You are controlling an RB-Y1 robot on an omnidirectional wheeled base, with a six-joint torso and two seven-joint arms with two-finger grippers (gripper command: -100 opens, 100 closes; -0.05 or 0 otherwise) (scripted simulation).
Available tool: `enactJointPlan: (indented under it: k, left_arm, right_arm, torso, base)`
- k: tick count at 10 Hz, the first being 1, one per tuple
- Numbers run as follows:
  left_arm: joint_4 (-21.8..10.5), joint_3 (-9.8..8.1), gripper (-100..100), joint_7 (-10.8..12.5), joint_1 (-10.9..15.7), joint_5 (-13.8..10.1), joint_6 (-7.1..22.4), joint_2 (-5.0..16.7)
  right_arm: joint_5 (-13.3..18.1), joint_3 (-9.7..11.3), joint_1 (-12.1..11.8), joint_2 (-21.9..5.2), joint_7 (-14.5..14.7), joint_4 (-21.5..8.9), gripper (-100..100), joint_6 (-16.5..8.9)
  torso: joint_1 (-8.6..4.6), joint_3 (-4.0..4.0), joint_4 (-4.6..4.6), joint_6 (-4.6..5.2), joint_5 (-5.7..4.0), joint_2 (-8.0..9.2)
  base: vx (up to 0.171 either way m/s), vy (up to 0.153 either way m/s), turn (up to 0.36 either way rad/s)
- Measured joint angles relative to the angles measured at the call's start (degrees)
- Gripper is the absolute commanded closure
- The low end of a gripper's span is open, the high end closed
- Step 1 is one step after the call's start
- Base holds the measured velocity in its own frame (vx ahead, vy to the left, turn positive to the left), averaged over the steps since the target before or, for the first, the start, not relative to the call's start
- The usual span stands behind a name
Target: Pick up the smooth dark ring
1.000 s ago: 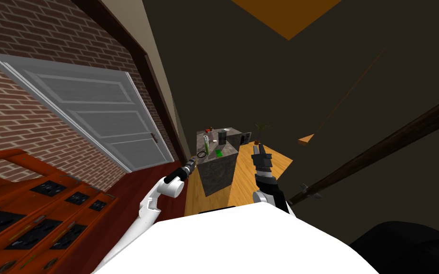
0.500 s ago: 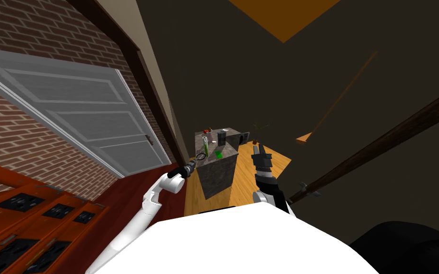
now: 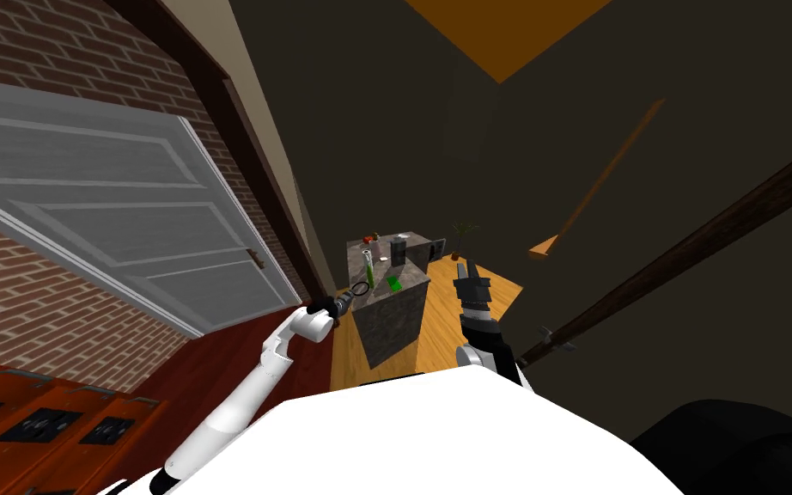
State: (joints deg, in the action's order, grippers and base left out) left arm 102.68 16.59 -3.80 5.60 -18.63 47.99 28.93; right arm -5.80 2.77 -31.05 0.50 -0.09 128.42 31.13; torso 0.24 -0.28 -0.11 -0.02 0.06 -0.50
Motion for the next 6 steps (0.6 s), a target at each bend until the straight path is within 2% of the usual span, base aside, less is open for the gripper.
enactJointPlan:
  k: [2,6]
  left_arm:
    - [-2.05,0.81,-100,-1.43,2.22,-1.21,2.87,1.19]
    - [-4.51,2.21,-100,-3.53,4.95,-2.73,7.4,2.94]
  right_arm:
    - [0.0,0.0,0.0,0.0,0.0,0.0,0,0.0]
    - [0.0,0.0,0.0,0.01,0.0,0.0,0,0.0]
  torso:
    - [-0.08,0.03,0.01,0.0,-0.01,0.06]
    - [-0.21,0.1,0.04,-0.02,-0.04,0.19]
  base:
    - [0.089,0.047,-0.101]
    - [0.067,0.031,-0.073]
